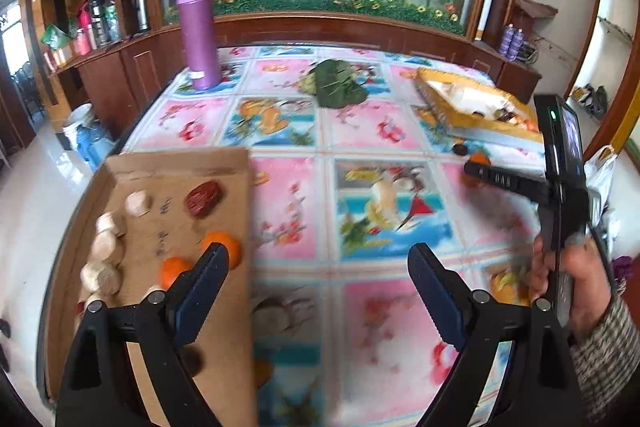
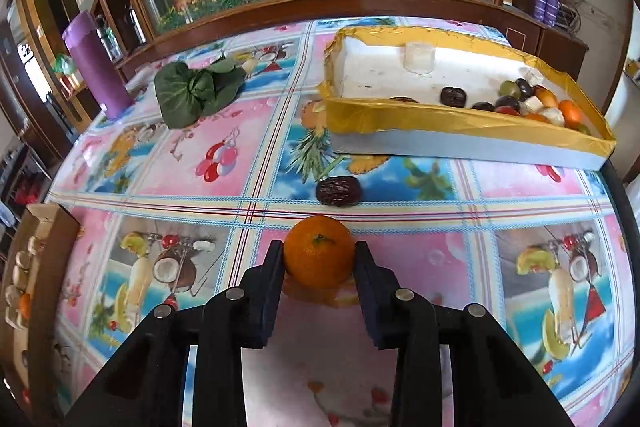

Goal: Organize fruits

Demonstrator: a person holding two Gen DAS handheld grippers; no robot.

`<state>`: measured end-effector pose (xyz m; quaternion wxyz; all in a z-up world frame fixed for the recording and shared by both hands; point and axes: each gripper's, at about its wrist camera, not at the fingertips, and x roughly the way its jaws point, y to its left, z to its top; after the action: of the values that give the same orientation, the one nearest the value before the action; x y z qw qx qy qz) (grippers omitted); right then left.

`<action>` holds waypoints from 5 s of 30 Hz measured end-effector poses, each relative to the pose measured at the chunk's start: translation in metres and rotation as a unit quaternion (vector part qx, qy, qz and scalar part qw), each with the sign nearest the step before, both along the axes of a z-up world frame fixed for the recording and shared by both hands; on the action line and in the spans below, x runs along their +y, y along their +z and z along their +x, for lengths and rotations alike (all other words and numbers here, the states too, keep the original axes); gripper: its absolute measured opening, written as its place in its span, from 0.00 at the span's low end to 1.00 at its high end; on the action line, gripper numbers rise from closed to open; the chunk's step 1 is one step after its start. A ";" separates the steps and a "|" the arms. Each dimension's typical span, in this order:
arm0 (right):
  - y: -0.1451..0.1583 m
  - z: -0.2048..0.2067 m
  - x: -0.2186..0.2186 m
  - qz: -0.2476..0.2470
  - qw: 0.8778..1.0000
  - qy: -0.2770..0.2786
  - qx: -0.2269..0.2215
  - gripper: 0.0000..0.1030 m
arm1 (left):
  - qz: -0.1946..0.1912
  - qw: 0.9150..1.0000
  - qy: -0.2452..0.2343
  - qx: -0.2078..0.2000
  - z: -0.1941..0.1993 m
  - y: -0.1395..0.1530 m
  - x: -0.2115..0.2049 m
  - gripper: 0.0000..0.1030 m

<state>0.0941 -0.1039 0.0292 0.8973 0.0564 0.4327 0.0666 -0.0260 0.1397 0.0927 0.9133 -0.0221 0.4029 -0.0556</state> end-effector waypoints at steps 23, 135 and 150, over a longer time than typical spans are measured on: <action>0.001 -0.056 -0.090 0.094 0.991 -0.094 -0.014 0.36 | 0.070 0.986 -0.142 0.045 0.187 -0.077 -0.218 0.59; 0.033 -0.196 0.206 0.038 0.978 0.189 -0.080 0.79 | 0.101 0.971 0.212 -0.054 -0.099 -0.011 0.121 0.86; 0.040 -0.210 0.213 0.011 0.974 0.196 -0.113 0.84 | 0.112 0.949 0.264 -0.127 -0.131 0.006 0.117 1.00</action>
<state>-0.1160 0.1095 0.0693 0.9092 -0.0277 0.3308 0.2514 -0.1571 0.2563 0.0985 0.9356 -0.0178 0.2667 0.2306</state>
